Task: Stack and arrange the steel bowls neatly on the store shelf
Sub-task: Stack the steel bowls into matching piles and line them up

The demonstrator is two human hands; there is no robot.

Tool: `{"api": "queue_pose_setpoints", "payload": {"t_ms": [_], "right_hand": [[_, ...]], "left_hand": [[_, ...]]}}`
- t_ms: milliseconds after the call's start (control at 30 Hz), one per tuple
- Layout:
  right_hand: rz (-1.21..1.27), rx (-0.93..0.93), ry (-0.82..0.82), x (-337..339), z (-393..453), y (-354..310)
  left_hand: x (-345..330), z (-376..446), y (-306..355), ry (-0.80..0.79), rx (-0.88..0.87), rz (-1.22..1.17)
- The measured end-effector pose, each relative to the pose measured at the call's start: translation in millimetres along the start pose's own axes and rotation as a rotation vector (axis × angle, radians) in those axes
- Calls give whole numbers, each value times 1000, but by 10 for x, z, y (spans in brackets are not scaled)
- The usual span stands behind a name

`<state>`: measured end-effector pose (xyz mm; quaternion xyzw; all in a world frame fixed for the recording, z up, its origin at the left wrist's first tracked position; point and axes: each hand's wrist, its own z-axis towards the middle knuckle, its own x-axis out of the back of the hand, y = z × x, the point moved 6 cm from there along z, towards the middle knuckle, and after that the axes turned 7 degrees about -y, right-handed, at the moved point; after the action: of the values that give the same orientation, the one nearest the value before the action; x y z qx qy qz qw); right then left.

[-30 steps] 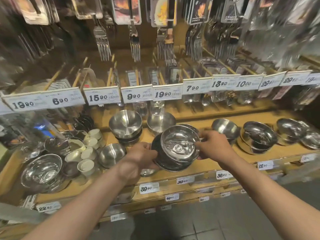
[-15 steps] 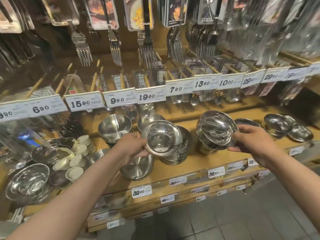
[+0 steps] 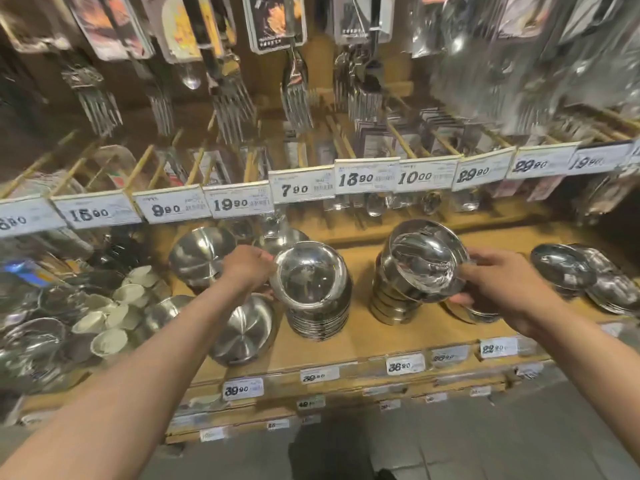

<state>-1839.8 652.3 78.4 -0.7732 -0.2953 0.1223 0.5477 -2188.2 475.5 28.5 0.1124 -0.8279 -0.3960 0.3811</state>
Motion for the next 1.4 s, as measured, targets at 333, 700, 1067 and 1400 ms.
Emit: {"api": "queue_pose_setpoints", "payload": {"t_ms": [333, 700, 1067, 1400], "right_hand": [[-2, -41, -82, 49, 301, -26], [45, -47, 18, -36, 277, 86], [68, -71, 101, -107, 109, 197], [56, -123, 192, 224, 10, 186]], "left_hand": [[-227, 216, -21, -22, -36, 125], [-334, 292, 108, -181, -217, 279], [-287, 360, 183, -175, -287, 369], [-274, -109, 540, -31, -409, 217]]}}
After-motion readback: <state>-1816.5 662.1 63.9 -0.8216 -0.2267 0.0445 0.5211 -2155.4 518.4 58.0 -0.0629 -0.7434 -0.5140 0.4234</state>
